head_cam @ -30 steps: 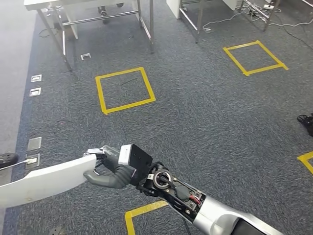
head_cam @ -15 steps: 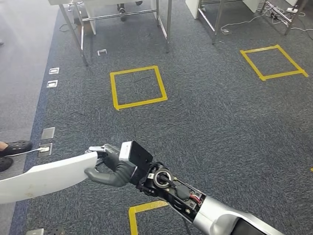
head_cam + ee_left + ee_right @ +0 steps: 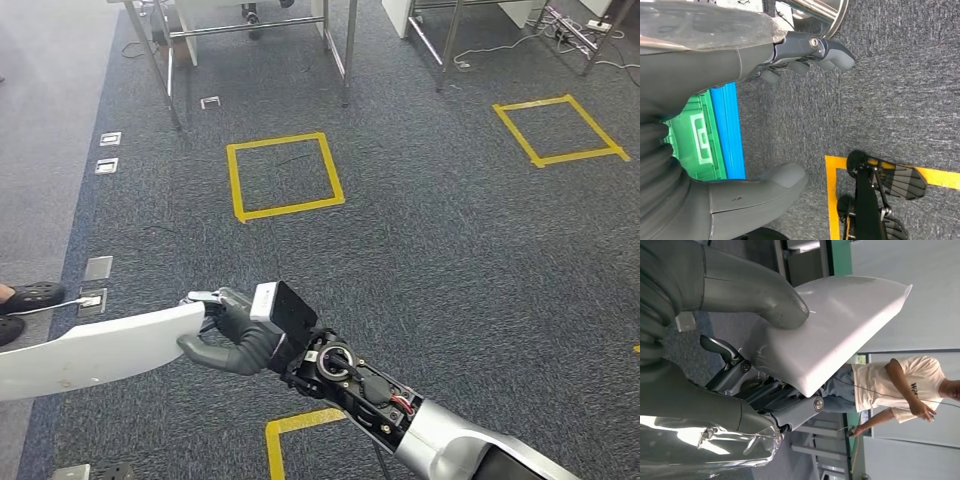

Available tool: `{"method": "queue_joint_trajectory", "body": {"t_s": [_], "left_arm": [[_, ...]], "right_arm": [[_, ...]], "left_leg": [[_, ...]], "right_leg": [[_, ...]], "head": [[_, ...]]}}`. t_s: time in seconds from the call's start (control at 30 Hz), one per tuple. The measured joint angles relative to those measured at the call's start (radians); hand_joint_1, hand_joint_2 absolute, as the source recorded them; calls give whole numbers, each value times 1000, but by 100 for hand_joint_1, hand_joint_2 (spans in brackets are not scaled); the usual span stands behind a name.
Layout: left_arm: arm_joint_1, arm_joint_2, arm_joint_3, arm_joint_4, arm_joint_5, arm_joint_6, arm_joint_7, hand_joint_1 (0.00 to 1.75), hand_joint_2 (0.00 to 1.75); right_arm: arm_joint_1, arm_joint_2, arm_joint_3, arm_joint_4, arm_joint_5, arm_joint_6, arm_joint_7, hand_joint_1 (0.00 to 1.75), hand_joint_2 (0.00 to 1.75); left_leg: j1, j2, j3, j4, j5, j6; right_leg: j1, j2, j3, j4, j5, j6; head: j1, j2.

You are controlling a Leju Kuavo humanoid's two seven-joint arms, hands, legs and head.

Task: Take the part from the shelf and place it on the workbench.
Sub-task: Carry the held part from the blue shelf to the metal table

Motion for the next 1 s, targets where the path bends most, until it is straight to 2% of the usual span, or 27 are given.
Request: {"method": "queue_joint_trajectory", "body": {"t_s": [0.07,0.1,0.17,0.2,0.23,0.27,0.33,0.37,0.4,0.43,0.5,0.53,0.57,0.63,0.67,0.7,0.73,0.77,0.8,0.83,0.87,0.9,0.93,0.97,1.0], "left_arm": [[0,0,0,0,0,0,0,0,175],[0,1,0,0,-1,0,0,0,175],[0,4,0,0,-4,0,0,0,175],[0,5,0,0,-7,1,0,0,175],[-1,5,0,0,-10,2,0,0,175],[-2,4,0,0,-12,4,0,0,175],[-5,3,0,-1,-17,6,3,0,175],[-6,3,0,-1,-19,6,5,0,175],[-6,2,0,-1,-21,6,8,0,175],[-6,0,0,-1,-23,6,10,0,175],[-7,1,0,0,-25,6,15,0,175],[-10,3,0,0,-25,6,16,0,175],[-12,5,0,1,-25,5,16,0,175],[-17,5,0,0,-24,4,16,0,175],[-19,4,0,0,-23,3,16,0,175],[-21,4,0,0,-23,2,16,0,175],[-24,3,0,0,-22,0,16,0,175],[-26,3,0,0,-22,-1,15,0,175],[-27,3,0,0,-21,-1,15,0,175],[-25,3,0,0,-21,-1,15,0,175],[-21,3,0,0,-20,-1,15,0,175],[-18,3,0,0,-19,-1,15,0,175],[-14,3,0,0,-19,-1,15,0,175],[-11,4,0,0,-19,-1,15,0,175],[-8,5,0,0,-19,-1,15,0,175]], "right_arm": [[0,0,0,0,0,0,0,175,175],[1,0,-1,0,0,0,0,175,175],[3,0,-3,0,1,-2,-1,175,175],[4,0,-4,1,1,-3,-3,175,175],[2,0,-6,1,1,-4,-4,175,175],[2,0,-7,1,1,-5,-6,175,175],[6,-3,-10,1,3,-9,-8,175,175],[11,-6,-12,1,3,-11,-8,175,175],[16,-8,-13,1,4,-14,-8,175,175],[18,-11,-14,1,4,-15,-8,175,175],[21,-15,-16,1,6,-17,-7,175,175],[23,-16,-16,1,7,-17,-7,175,175],[25,-18,-18,0,9,-16,-6,175,175],[29,-19,-21,-2,12,-15,-5,175,175],[29,-19,-23,-4,13,-14,-5,175,175],[28,-18,-25,-6,13,-13,-6,175,175],[26,-18,-27,-8,14,-12,-6,175,175],[27,-17,-28,-10,14,-11,-7,175,175],[28,-17,-29,-10,14,-10,-6,175,175],[30,-17,-29,-10,15,-9,-6,175,175],[32,-17,-29,-10,15,-8,-6,175,175],[34,-17,-29,-10,16,-7,-6,175,175],[34,-17,-29,-10,16,-7,-6,175,175],[34,-17,-30,-10,16,-6,-6,175,175],[35,-19,-30,-10,16,-6,-6,175,175]], "left_leg": [[-1,0,-1,-1,-3,2],[-1,0,0,-6,-9,8],[2,-3,21,-31,-17,30],[5,-5,39,-47,-16,41],[8,-7,55,-58,-14,47],[10,-8,67,-65,-12,49],[14,-11,77,-67,-17,43],[17,-13,82,-67,-22,37],[23,-16,89,-66,-29,29],[30,-20,98,-63,-38,18],[45,-24,117,-50,-61,-9],[49,-25,121,-42,-73,-23],[51,-25,124,-37,-84,-35],[56,-26,132,-32,-91,-51],[59,-24,127,-12,-82,-56],[61,-19,105,35,-61,-58],[61,-14,63,103,-40,-57],[58,-9,6,182,-29,-55],[53,-6,-52,252,-39,-52],[47,-5,-101,294,-72,-49],[41,-5,-140,309,-116,-45],[35,-5,-167,296,-157,-38],[28,-5,-183,258,-174,-29],[19,-5,-190,198,-149,-17],[10,-5,-190,121,-68,-1]], "right_leg": [[-2,0,3,-3,0,3],[-3,-1,5,2,7,11],[-7,-3,9,17,20,31],[-6,0,1,39,18,38],[-7,4,-16,71,2,40],[-8,9,-48,123,-24,40],[-13,13,-130,249,-71,43],[-18,13,-160,285,-75,48],[-25,13,-172,283,-61,58],[-32,12,-163,242,-33,71],[-49,14,-120,110,34,91],[-52,15,-105,66,42,87],[-52,18,-98,47,44,77],[-46,23,-89,54,19,44],[-44,26,-77,56,16,32],[-43,27,-64,54,6,22],[-41,27,-45,49,-2,14],[-39,26,-27,41,-12,8],[-37,25,-6,32,-23,3],[-33,25,18,21,-35,0],[-30,26,45,10,-47,-2],[-27,28,74,-2,-62,-4],[-23,30,107,-13,-78,-5],[-20,31,139,-24,-96,-5],[-17,31,166,-34,-113,-5]], "head": [[0,0],[-1,0],[-2,0],[-3,0],[-2,0],[-1,0],[-1,0],[-1,0],[0,0],[0,0],[0,0],[0,0],[0,0],[-1,0],[-2,0],[-3,0],[-3,0],[-4,0],[-4,0],[-4,0],[-4,0],[-4,0],[-4,0],[-4,0],[-4,0]]}}
